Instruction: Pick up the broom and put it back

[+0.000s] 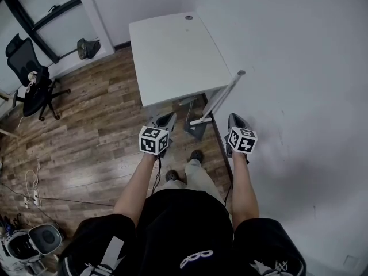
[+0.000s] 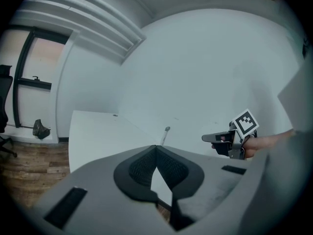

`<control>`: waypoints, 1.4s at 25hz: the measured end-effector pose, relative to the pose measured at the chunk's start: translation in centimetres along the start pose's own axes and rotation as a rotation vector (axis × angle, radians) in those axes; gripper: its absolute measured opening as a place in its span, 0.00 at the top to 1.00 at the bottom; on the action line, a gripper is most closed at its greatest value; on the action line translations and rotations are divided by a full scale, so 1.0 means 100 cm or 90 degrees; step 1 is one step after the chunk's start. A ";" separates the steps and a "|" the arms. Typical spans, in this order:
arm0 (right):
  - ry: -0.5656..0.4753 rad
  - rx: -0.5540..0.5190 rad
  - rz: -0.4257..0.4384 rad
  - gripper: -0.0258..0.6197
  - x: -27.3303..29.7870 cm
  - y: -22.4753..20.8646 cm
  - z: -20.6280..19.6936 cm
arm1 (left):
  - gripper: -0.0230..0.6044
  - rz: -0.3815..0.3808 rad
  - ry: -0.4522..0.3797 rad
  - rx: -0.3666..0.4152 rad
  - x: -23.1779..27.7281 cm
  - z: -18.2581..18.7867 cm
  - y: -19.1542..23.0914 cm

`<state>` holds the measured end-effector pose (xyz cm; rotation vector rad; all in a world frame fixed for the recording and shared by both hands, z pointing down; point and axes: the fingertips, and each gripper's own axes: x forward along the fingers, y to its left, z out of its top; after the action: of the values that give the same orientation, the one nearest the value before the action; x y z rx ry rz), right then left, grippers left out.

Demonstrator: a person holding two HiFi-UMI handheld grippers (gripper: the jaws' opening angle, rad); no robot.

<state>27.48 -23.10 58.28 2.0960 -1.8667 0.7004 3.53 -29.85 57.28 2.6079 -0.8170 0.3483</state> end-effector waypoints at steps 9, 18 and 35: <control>-0.058 -0.023 0.012 0.92 -0.050 0.021 0.011 | 0.95 0.023 -0.035 0.027 -0.030 0.022 -0.020; -0.091 -0.035 0.049 0.92 -0.085 0.012 0.026 | 0.95 0.046 -0.065 0.012 -0.031 0.031 -0.061; -0.096 -0.063 0.094 0.92 -0.152 -0.035 0.002 | 0.95 0.068 -0.077 0.039 -0.038 0.023 -0.161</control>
<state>30.00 -9.59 50.87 2.0152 -2.1075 0.4817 10.25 -16.85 49.33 2.6702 -1.0035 0.2504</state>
